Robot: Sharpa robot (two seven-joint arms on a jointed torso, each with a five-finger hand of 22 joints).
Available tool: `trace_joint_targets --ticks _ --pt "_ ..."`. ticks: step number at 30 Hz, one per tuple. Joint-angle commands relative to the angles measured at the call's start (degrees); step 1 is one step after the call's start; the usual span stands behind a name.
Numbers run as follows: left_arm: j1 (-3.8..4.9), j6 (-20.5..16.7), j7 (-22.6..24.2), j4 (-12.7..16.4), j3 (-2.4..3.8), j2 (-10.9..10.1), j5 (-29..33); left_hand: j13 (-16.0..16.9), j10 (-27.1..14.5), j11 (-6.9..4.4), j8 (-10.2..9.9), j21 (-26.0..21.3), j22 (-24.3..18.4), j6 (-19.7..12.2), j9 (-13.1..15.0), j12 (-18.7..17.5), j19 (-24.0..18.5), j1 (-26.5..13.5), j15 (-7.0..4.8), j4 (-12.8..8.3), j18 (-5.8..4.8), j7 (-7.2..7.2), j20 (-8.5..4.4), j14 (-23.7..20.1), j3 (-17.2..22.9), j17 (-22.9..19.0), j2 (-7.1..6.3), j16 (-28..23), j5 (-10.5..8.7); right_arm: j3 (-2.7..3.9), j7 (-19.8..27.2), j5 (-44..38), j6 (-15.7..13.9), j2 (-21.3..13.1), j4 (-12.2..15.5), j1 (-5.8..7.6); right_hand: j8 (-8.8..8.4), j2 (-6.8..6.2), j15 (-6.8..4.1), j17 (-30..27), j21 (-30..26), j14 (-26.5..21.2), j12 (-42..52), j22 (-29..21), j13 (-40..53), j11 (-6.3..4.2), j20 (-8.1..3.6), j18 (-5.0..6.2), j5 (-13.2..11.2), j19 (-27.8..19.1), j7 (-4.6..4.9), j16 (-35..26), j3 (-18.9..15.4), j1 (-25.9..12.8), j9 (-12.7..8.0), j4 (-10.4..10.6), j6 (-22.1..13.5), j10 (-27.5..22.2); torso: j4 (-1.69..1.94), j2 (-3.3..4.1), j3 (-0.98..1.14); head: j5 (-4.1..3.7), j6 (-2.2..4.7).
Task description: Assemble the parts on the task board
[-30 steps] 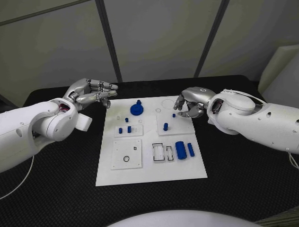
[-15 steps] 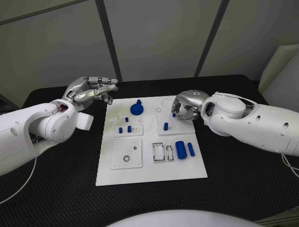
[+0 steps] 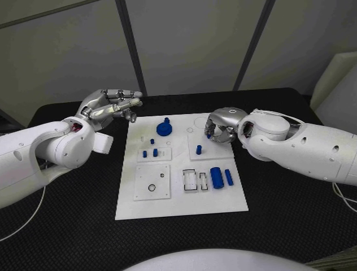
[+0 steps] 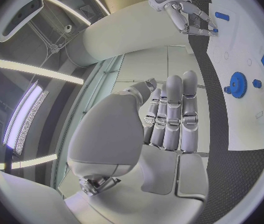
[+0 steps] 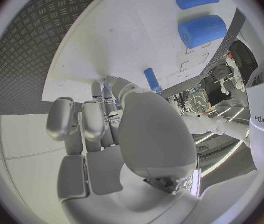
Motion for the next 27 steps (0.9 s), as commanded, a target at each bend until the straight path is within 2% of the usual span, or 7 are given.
trace_joint_targets --ticks 1,10,14,20,27 --pt "0.07 0.8 1.3 0.1 0.05 0.0 0.6 0.1 0.3 0.0 0.2 -0.2 -0.1 0.5 -0.1 0.3 -0.3 -0.3 0.03 0.0 -1.4 0.04 -0.03 -0.5 -0.4 -0.1 0.09 -0.3 -0.05 -0.01 -0.1 -0.6 1.6 0.3 -0.2 -0.03 0.4 0.25 -0.08 0.1 0.6 1.8 0.4 0.5 -0.1 -0.18 -0.06 -0.74 -0.3 0.5 -0.08 0.4 0.6 0.6 0.2 -0.2 0.9 1.0 -0.01 -0.03 0.0 0.01 -0.11" --pt "0.06 0.8 1.1 0.0 0.06 0.1 0.6 0.1 0.2 0.03 0.2 -0.3 -0.2 0.4 -0.2 0.3 -0.3 -0.2 0.04 -0.1 -1.4 0.09 -0.03 -0.5 -0.5 -0.2 0.13 -0.4 -0.02 -0.07 -0.3 -0.8 2.8 1.0 -0.7 -0.26 0.91 0.49 -0.41 0.1 1.0 1.8 0.5 1.1 -0.3 -0.6 -0.37 -0.85 -0.6 0.8 -0.44 0.6 0.9 0.5 0.4 -0.9 2.1 2.3 -0.05 -0.01 0.0 0.13 -0.22" --pt "0.07 0.8 1.1 0.0 0.06 0.1 0.6 0.1 0.2 0.04 0.2 -0.4 -0.2 0.4 -0.2 0.3 -0.3 -0.2 0.04 -0.2 -1.4 0.11 -0.04 -0.6 -0.5 -0.2 0.18 -0.4 0.01 -0.14 -0.8 -1.4 3.2 1.1 -0.7 -0.31 1.05 0.73 -0.56 0.4 1.6 1.9 0.5 1.9 -0.5 -0.77 -0.52 -1.02 -2.0 1.2 -0.6 1.1 1.0 0.2 0.5 -1.3 2.6 2.9 -0.06 -0.02 0.01 0.24 -0.36" --pt "0.07 0.9 1.0 -0.1 0.06 0.1 0.6 0.1 0.1 0.04 0.2 -0.4 -0.3 0.4 -0.2 0.4 -0.3 -0.1 0.04 -0.3 -1.4 0.12 -0.04 -0.6 -0.5 -0.3 0.23 -0.5 0.03 -0.18 -1.7 -2.8 1.5 1.1 -0.6 -0.35 1.9 1.9 -1.06 0.1 2.8 1.9 1.0 3.4 -0.2 -1.41 -0.9 -1.35 -4.1 2.2 -1.13 1.2 1.8 1.0 1.0 -2.4 4.4 4.9 -0.09 -0.04 0.04 0.25 -0.49" --pt "0.07 0.8 0.9 -0.2 0.06 0.1 0.6 0.1 0.1 0.06 0.2 -0.5 -0.3 0.4 -0.2 0.4 -0.3 0.1 0.04 -0.4 -1.4 0.15 -0.05 -0.6 -0.5 -0.4 0.29 -0.5 0.04 -0.19 -2.1 -3.9 -1.6 0.7 0.3 -0.38 2.12 2.23 -1.22 -0.4 3.5 1.8 1.0 4.3 -0.1 -1.58 -1.11 -1.57 -4.4 2.8 -1.25 1.0 2.2 1.0 1.2 -2.9 5.0 5.5 -0.1 -0.04 0.07 0.24 -0.53"
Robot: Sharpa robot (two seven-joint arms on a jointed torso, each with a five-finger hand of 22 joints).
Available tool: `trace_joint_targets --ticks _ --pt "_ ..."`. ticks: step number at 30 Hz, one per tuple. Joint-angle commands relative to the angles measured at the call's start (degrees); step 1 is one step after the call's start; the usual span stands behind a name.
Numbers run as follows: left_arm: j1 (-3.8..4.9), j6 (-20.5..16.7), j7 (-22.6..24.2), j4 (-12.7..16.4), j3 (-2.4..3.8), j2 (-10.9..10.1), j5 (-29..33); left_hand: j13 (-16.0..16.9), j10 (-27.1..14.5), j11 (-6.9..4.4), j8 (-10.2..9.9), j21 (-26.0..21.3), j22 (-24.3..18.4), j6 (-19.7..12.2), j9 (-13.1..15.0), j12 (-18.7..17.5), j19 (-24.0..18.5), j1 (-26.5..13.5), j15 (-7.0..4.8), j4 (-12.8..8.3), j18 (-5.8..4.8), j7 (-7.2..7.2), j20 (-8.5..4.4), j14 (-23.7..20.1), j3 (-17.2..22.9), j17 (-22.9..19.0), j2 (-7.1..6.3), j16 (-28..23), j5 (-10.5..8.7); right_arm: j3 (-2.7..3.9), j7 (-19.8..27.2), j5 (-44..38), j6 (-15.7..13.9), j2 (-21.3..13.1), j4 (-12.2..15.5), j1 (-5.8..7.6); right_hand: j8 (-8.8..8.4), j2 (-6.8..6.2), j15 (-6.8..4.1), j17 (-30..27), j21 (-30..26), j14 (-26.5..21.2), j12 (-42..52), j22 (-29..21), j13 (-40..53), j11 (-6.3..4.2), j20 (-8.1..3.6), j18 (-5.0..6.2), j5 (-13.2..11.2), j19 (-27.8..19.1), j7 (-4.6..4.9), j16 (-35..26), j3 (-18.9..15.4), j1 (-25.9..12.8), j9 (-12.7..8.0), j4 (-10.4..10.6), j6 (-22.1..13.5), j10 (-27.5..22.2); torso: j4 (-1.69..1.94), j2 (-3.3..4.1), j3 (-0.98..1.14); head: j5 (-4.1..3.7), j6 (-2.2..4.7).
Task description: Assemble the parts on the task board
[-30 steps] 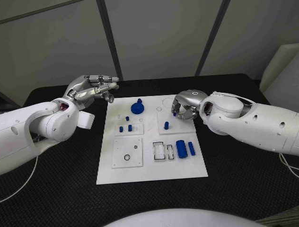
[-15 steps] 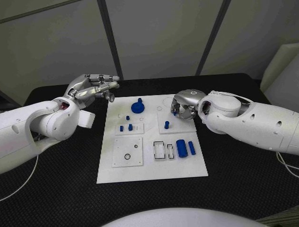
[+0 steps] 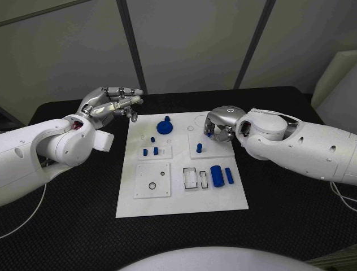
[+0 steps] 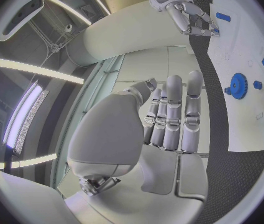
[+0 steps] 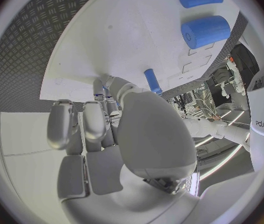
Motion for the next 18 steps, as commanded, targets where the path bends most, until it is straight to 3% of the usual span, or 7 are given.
trace_joint_targets --ticks 1,18 --pt "0.07 0.5 0.9 -0.1 0.05 0.0 0.3 0.1 0.1 0.06 0.2 -0.2 -0.1 0.4 -0.1 0.4 -0.3 0.1 -0.16 -0.1 2.47 0.15 -0.05 -0.4 -0.3 -0.1 0.29 -0.2 0.05 -0.16 -0.9 -1.7 -2.1 -0.3 0.5 -0.16 0.15 0.64 -0.37 -0.1 0.2 1.8 0.3 0.8 0.0 0.05 0.04 -0.7 -0.4 0.4 -0.06 0.0 0.0 -0.1 0.0 -0.3 0.5 0.4 -0.03 -0.02 0.05 0.0 -0.04" --pt "0.07 0.6 0.7 -1.0 0.05 0.3 0.3 0.1 0.0 0.1 0.2 -0.3 -0.2 0.3 -0.1 0.4 -0.3 0.2 -0.15 -0.3 2.47 0.2 -0.07 -0.4 -0.3 -0.2 0.32 -0.2 0.07 -0.05 -0.6 -1.6 -7.6 -3.0 4.8 -0.13 0.08 0.53 -0.36 0.0 0.8 1.9 -0.2 1.6 0.0 0.06 0.0 -0.89 -1.0 0.8 -0.08 0.2 -0.1 -1.2 0.2 -0.1 0.5 0.6 -0.09 -0.08 -0.01 -0.11 0.16"
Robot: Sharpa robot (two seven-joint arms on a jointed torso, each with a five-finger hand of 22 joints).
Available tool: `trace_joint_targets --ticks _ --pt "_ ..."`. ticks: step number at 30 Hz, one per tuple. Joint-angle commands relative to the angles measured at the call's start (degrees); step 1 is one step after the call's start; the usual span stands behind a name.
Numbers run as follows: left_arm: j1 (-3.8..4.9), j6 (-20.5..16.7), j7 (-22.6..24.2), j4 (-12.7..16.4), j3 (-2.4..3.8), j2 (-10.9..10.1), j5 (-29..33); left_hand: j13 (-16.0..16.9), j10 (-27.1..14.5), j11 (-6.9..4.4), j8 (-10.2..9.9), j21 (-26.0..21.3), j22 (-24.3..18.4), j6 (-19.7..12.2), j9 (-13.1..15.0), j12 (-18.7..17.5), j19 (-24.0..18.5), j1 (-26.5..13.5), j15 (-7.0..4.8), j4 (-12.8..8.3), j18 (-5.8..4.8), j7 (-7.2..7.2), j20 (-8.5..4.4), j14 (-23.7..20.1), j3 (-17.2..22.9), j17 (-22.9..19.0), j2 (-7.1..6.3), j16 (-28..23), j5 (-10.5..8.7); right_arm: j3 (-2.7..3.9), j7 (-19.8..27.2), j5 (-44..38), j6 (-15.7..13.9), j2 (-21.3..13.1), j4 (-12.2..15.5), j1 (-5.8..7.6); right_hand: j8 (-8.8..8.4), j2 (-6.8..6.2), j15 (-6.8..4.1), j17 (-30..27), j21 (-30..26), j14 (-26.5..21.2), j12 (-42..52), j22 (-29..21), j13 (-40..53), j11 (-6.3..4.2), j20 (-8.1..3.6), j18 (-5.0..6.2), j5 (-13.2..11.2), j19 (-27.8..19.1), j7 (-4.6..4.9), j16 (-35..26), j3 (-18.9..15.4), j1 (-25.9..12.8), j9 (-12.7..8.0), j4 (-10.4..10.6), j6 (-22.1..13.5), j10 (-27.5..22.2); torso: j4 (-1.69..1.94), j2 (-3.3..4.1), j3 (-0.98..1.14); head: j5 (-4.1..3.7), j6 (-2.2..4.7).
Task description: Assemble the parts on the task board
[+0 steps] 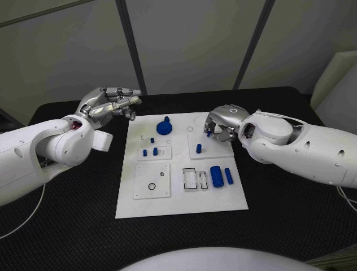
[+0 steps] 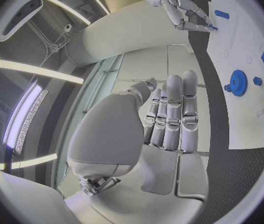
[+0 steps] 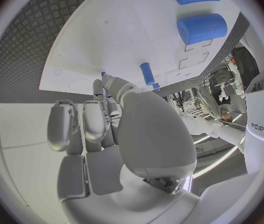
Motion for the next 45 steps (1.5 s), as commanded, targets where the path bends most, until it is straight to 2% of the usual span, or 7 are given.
trace_joint_targets --ticks 1,9,19,26,32,36,45 --pt "0.07 0.6 0.6 -0.1 0.05 0.1 0.3 0.1 0.0 0.1 0.2 -0.3 -0.1 0.3 -0.1 0.2 -0.3 0.2 -0.15 -0.2 -1.36 0.2 -0.07 -0.4 -0.2 -0.1 0.32 -0.2 0.07 0.05 0.0 -0.2 -3.4 -0.6 1.2 0.11 0.09 0.03 -0.37 0.0 0.3 1.9 -0.2 1.6 0.0 -0.15 0.01 -0.9 -0.3 0.4 0.12 0.2 -0.1 -0.7 0.1 -0.1 0.4 0.4 -0.04 -0.01 0.01 -0.02 0.09" --pt "0.07 0.7 0.6 -0.6 0.05 0.4 0.3 0.0 -0.1 0.17 0.2 -0.4 -0.1 0.2 -0.1 0.2 -0.3 0.2 -0.11 -0.3 -1.37 0.27 -0.06 -0.5 -0.3 -0.2 0.34 -0.3 0.08 0.74 0.1 2.0 -5.2 -2.8 7.0 0.15 0.08 0.02 -0.37 0.1 0.6 1.9 -0.2 2.0 0.0 -0.15 0.01 -1.0 -0.3 0.7 0.11 0.3 -0.1 -0.7 0.1 -0.1 0.4 0.4 -0.05 -0.03 -0.05 0.34 0.47" --pt "0.08 0.8 0.6 -2.2 0.04 1.7 0.3 0.0 -0.2 0.18 0.2 -0.4 -0.1 0.2 -0.1 0.2 -0.3 0.2 -0.09 -0.3 -1.38 0.28 -0.06 -0.5 -0.4 -0.2 0.36 -0.3 0.08 1.31 1.1 6.1 -5.8 -1.7 12.2 0.15 0.05 0.02 -0.38 0.2 0.8 1.9 -0.3 2.2 0.0 -0.16 0.0 -1.07 -0.2 0.9 0.11 0.4 -0.1 -0.7 0.1 -0.1 0.3 0.3 0.14 -0.09 -0.16 2.5 0.65" --pt "0.12 0.9 0.5 -4.0 0.05 3.4 0.3 0.1 -0.1 0.18 0.2 -0.5 -0.2 0.2 -0.1 0.2 -0.3 0.1 -0.08 -0.3 -1.39 0.27 -0.05 -0.6 -0.4 -0.2 0.39 -0.4 0.07 1.14 2.5 8.7 -4.6 2.8 11.6 -0.08 -0.01 0.06 -0.38 0.2 0.8 1.9 -0.4 2.2 -0.1 -0.14 0.0 -1.07 -0.1 0.9 0.13 0.4 0.0 -0.8 0.1 -0.1 0.3 0.3 0.24 0.05 -0.2 5.11 -0.07" --pt "0.19 0.9 0.4 -4.7 0.06 4.3 0.3 0.1 -0.1 0.18 0.2 -0.5 -0.2 0.2 -0.1 0.2 -0.3 0.1 -0.06 -0.3 -1.39 0.27 -0.04 -0.6 -0.4 -0.3 0.41 -0.4 0.07 0.92 3.2 9.5 -3.4 5.4 10.4 -2.54 -0.08 0.08 -0.37 0.1 0.8 1.9 -0.5 2.3 -0.1 -0.12 0.0 -1.07 0.0 0.9 0.16 0.4 0.0 -0.8 0.1 -0.2 0.2 0.2 0.08 0.03 -0.32 7.26 -0.99" --pt "0.28 0.8 0.3 -5.0 0.06 4.8 0.3 0.1 -0.1 0.18 0.2 -0.5 -0.2 0.2 -0.1 0.2 -0.3 0.1 -0.06 -0.3 -1.4 0.27 -0.04 -0.6 -0.5 -0.3 0.41 -0.4 0.07 0.47 3.4 9.6 -2.4 6.6 9.7 -3.89 -0.17 0.08 -0.35 0.0 0.9 1.9 -0.6 2.3 -0.1 -0.08 0.0 -1.07 0.1 0.9 0.2 0.4 0.0 -0.8 0.1 -0.2 0.0 0.2 0.13 0.08 -0.21 8.01 -1.35" --pt "0.41 0.8 0.2 -5.5 0.06 5.6 0.3 0.1 -0.1 0.18 0.2 -0.5 -0.2 0.2 -0.1 0.2 -0.3 0.1 -0.06 -0.3 -1.4 0.27 -0.04 -0.6 -0.5 -0.3 0.41 -0.4 0.07 -0.79 3.4 9.4 -1.0 8.4 8.6 -4.81 -0.25 0.1 -0.32 0.0 0.9 1.9 -0.8 2.3 -0.1 -0.03 0.01 -1.07 0.1 0.9 0.26 0.4 0.1 -0.9 0.1 -0.3 -0.1 0.1 0.09 0.07 -0.15 9.23 -2.07"
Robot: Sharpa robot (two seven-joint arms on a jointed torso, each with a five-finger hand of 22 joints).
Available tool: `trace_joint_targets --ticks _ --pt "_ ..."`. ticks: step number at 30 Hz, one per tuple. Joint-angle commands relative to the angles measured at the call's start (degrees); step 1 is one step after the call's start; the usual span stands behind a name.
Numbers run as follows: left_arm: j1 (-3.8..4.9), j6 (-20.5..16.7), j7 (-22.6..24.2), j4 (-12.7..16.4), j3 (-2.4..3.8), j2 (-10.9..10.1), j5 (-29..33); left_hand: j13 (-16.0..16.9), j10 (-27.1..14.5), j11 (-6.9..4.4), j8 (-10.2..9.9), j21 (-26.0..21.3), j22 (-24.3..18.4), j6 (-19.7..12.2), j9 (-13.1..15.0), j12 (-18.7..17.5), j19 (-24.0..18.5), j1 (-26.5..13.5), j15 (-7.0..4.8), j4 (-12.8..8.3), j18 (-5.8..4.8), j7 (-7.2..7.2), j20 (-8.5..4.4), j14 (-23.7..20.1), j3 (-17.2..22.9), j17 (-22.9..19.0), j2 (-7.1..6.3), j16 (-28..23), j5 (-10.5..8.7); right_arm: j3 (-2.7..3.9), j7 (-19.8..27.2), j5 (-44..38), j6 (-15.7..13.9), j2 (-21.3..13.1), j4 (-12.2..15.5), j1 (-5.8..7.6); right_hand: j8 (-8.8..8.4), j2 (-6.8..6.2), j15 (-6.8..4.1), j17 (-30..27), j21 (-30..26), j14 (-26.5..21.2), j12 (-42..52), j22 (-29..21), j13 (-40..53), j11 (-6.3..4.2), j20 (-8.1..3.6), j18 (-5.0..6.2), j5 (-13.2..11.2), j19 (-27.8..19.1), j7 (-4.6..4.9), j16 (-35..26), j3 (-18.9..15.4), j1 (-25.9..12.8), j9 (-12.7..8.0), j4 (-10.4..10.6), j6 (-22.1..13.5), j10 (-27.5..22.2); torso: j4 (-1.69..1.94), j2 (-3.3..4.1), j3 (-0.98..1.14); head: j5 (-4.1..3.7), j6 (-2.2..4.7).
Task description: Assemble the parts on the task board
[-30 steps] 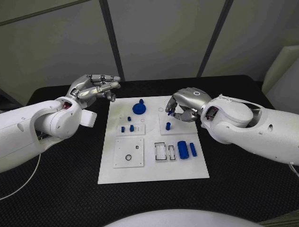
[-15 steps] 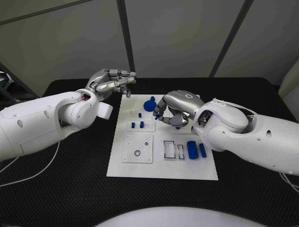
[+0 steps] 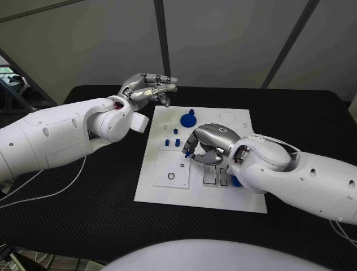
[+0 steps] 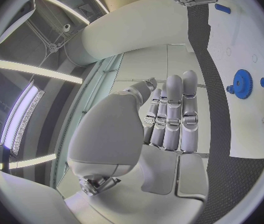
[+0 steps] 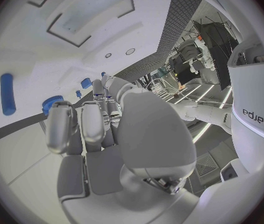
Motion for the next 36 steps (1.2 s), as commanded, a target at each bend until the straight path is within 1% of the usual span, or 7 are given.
trace_joint_targets --ticks 1,7,11,16,17,28,36 --pt "0.15 0.6 0.3 -0.1 0.06 0.2 0.2 0.1 -0.1 0.18 0.2 -0.3 -0.1 0.3 -0.1 0.3 -0.4 0.0 0.16 -0.1 -1.43 0.26 -0.03 -0.4 -0.4 -0.1 0.45 -0.4 0.07 -0.08 0.6 0.2 1.6 0.5 -0.3 -0.04 -0.07 -0.18 -0.32 -0.1 0.2 1.9 -0.2 2.4 -0.1 -0.03 0.02 -1.09 0.3 0.6 0.18 0.4 0.1 -0.6 0.1 -0.3 -0.1 0.1 -0.02 0.02 0.05 0.37 -0.24" --pt "0.2 0.6 0.2 -0.2 0.07 0.3 0.2 0.1 -0.1 0.18 0.2 -0.3 -0.1 0.3 -0.1 0.3 -0.4 0.0 0.16 -0.1 -1.43 0.26 -0.03 -0.4 -0.4 -0.1 0.45 -0.4 0.07 -0.38 0.5 -0.1 2.3 1.2 -1.0 -0.21 -0.13 -0.19 -0.3 -0.1 0.3 1.9 -0.3 2.4 -0.1 0.0 0.03 -1.1 0.3 0.6 0.22 0.4 0.1 -0.6 0.1 -0.4 -0.2 0.0 0.05 0.05 0.06 0.96 -0.73" --pt "0.22 0.7 0.2 -0.2 0.07 0.4 0.2 0.1 -0.1 0.18 0.2 -0.3 -0.1 0.3 -0.1 0.3 -0.4 0.0 0.16 -0.1 -1.43 0.26 -0.03 -0.4 -0.4 -0.1 0.45 -0.4 0.07 -0.75 0.5 -0.1 2.6 1.5 -1.1 -0.27 -0.13 -0.19 -0.3 -0.1 0.3 1.9 -0.3 2.4 -0.1 0.0 0.03 -1.1 0.3 0.6 0.22 0.4 0.1 -0.6 0.1 -0.4 -0.2 0.0 -0.06 0.06 0.09 1.26 -0.96" --pt "0.23 0.7 0.2 -0.3 0.07 0.4 0.2 0.1 -0.1 0.18 0.2 -0.3 -0.1 0.3 -0.1 0.3 -0.4 0.0 0.16 -0.1 -1.43 0.26 -0.03 -0.4 -0.4 -0.1 0.45 -0.4 0.07 -0.94 0.5 -0.2 3.2 1.7 -1.1 -0.35 -0.16 -0.2 -0.28 -0.1 0.3 1.9 -0.4 2.4 -0.1 0.03 0.04 -1.11 0.3 0.6 0.24 0.4 0.1 -0.7 0.1 -0.4 -0.3 0.0 -0.01 0.09 0.08 1.35 -1.14" --pt "0.24 0.7 0.2 -0.3 0.07 0.4 0.2 0.1 -0.1 0.18 0.2 -0.3 -0.1 0.3 -0.1 0.3 -0.4 0.0 0.16 -0.1 -1.43 0.26 -0.03 -0.4 -0.4 -0.1 0.45 -0.4 0.07 -0.96 0.4 -0.3 3.3 1.7 -1.1 -0.36 -0.16 -0.2 -0.28 -0.1 0.3 1.9 -0.4 2.4 -0.1 0.03 0.04 -1.11 0.3 0.6 0.24 0.4 0.1 -0.7 0.1 -0.4 -0.3 0.0 -0.03 0.04 0.07 1.39 -1.29" --pt "0.25 0.8 0.1 -0.3 0.07 0.5 0.2 0.1 -0.1 0.18 0.2 -0.3 -0.1 0.3 -0.1 0.3 -0.4 0.0 0.16 -0.1 -1.43 0.26 -0.03 -0.4 -0.4 -0.1 0.45 -0.4 0.07 -1.05 0.0 -0.9 4.1 2.1 -1.3 -0.43 -0.17 -0.2 -0.28 -0.1 0.3 1.9 -0.4 2.5 -0.1 0.03 0.04 -1.11 0.3 0.6 0.25 0.4 0.1 -0.7 0.1 -0.4 -0.3 0.0 -0.01 0.02 0.08 1.45 -1.51" --pt "0.26 1.0 0.0 -0.3 0.07 0.4 0.2 0.1 -0.1 0.18 0.3 -0.4 -0.2 0.3 -0.1 0.3 -0.4 0.0 0.17 -0.1 -1.43 0.26 -0.02 -0.5 -0.5 -0.2 0.46 -0.5 0.07 -1.06 -0.7 -1.9 4.5 2.4 -1.5 -0.46 -0.2 -0.18 -0.26 -0.1 0.3 1.9 -0.4 2.5 -0.1 0.05 0.06 -1.12 0.3 0.6 0.27 0.4 0.1 -0.7 0.1 -0.4 -0.3 0.0 -0.02 0.05 0.04 1.61 -1.64"
